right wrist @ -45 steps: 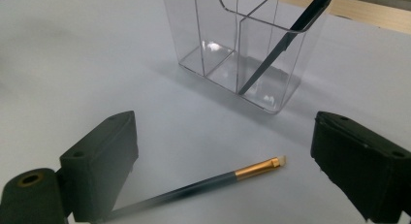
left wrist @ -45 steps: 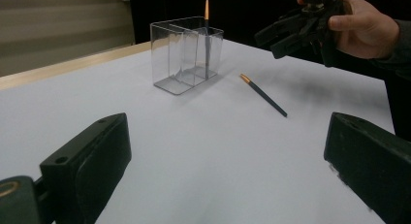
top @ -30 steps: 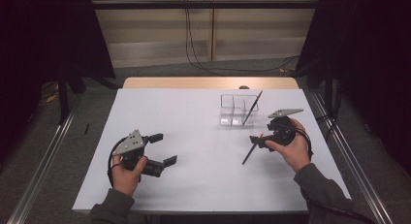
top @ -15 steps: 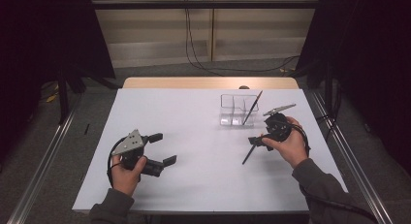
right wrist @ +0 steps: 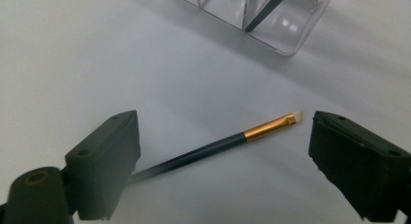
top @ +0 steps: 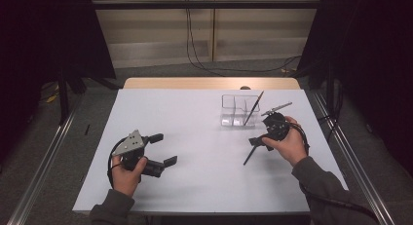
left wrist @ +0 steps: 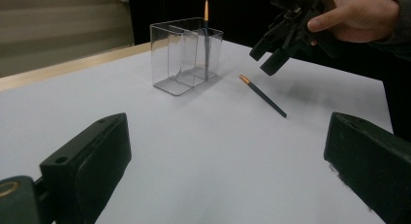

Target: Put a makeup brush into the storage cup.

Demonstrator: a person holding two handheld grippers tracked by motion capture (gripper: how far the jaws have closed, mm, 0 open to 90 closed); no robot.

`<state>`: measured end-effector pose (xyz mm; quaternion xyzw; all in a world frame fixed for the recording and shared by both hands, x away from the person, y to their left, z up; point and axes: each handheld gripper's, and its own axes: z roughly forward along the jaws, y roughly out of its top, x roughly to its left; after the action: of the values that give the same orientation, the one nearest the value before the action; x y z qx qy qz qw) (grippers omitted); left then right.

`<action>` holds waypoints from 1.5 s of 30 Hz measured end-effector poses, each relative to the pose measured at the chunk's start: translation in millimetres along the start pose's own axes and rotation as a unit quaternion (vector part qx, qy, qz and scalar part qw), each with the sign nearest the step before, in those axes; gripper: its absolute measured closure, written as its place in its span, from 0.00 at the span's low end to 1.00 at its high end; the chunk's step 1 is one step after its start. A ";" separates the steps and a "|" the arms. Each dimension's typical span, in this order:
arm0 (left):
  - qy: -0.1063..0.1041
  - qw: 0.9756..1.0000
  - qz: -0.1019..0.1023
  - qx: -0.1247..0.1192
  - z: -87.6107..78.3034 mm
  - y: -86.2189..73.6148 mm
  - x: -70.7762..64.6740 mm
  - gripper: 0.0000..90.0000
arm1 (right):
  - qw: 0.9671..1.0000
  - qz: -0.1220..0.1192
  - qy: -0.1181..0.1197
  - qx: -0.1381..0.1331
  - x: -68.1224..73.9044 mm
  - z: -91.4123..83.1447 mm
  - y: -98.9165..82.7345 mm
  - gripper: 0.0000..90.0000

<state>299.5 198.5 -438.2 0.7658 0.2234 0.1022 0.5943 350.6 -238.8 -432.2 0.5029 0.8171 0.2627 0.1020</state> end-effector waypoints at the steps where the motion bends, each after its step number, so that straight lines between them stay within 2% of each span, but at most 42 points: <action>1: 0.000 1.000 -0.001 0.000 -0.1 0.0 -0.1 0.03 | 1.000 0.000 -0.005 0.003 -0.6 0.4 0.4 0.14; 7: 0.000 1.000 0.000 0.000 0.3 0.0 -0.1 0.03 | 1.000 0.007 -0.009 0.008 -0.6 3.1 0.4 0.17; 11: 0.007 1.000 0.000 0.000 -0.1 0.2 -0.7 0.03 | 1.000 0.012 -0.009 0.013 -0.7 5.6 -0.2 0.18; 13: -0.002 1.000 -0.003 -0.005 0.0 -0.1 -0.1 0.03 | 1.000 0.015 -0.011 0.017 -0.5 7.1 -0.6 0.19; 17: 0.003 1.000 -0.002 -0.003 -0.1 0.0 -0.4 0.03 | 0.999 0.020 -0.011 0.027 -0.9 10.3 -1.7 0.22; 19: 0.000 1.000 -0.001 -0.002 -0.2 0.1 -0.1 0.03 | 0.999 0.030 -0.012 0.029 -0.5 12.0 -2.1 0.23; 20: 0.007 1.000 -0.001 -0.001 -0.2 0.1 -0.5 0.03 | 0.999 0.024 -0.012 0.026 -1.7 13.3 -2.8 0.24; 21: 0.007 1.000 0.000 0.000 -0.2 0.1 -0.6 0.03 | 0.999 0.029 -0.010 0.030 -1.3 13.8 -3.0 0.24; 23: 0.008 1.000 0.003 0.002 -0.2 0.3 -0.6 0.03 | 0.999 0.023 -0.009 0.035 -2.7 15.4 -4.0 0.25; 25: 0.007 1.000 0.005 0.004 -0.3 0.4 -0.6 0.03 | 0.999 0.025 -0.006 0.040 -2.1 16.5 -4.1 0.26; 26: 0.007 1.000 0.005 0.004 -0.3 0.4 -0.6 0.03 | 0.999 0.032 -0.010 0.035 -1.0 18.1 -4.1 0.26; 28: 0.001 1.000 0.006 0.001 0.0 -0.1 0.2 0.03 | 0.999 0.022 -0.007 0.041 -1.3 18.7 -4.0 0.27; 29: 0.004 1.000 0.004 0.001 0.0 -0.1 -0.1 0.03 | 0.999 0.028 -0.010 0.040 -0.4 19.7 -4.0 0.27; 31: 0.000 1.000 0.001 -0.003 0.3 -0.3 0.0 0.03 | 0.999 0.026 -0.012 0.046 0.1 20.3 -3.1 0.27; 35: 0.008 1.000 0.002 0.001 -0.1 -0.1 -0.4 0.03 | 0.998 0.029 -0.013 0.047 -1.0 22.5 -2.6 0.29; 36: 0.009 1.000 0.002 0.001 -0.1 -0.2 -0.4 0.03 | 0.998 0.038 -0.017 0.050 0.1 22.7 -2.7 0.29; 39: 0.009 1.000 0.002 0.001 -0.2 -0.1 -0.3 0.03 | 0.998 0.031 -0.012 0.050 -1.1 24.7 -3.8 0.30; 45: 0.006 1.000 0.001 0.000 -0.7 0.2 0.1 0.03 | 0.998 0.033 -0.014 0.056 1.0 28.9 -4.9 0.32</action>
<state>299.3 199.1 -437.8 0.7651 0.2265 0.1074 0.5932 358.8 -230.2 -459.0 0.5378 0.8122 0.2126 0.0770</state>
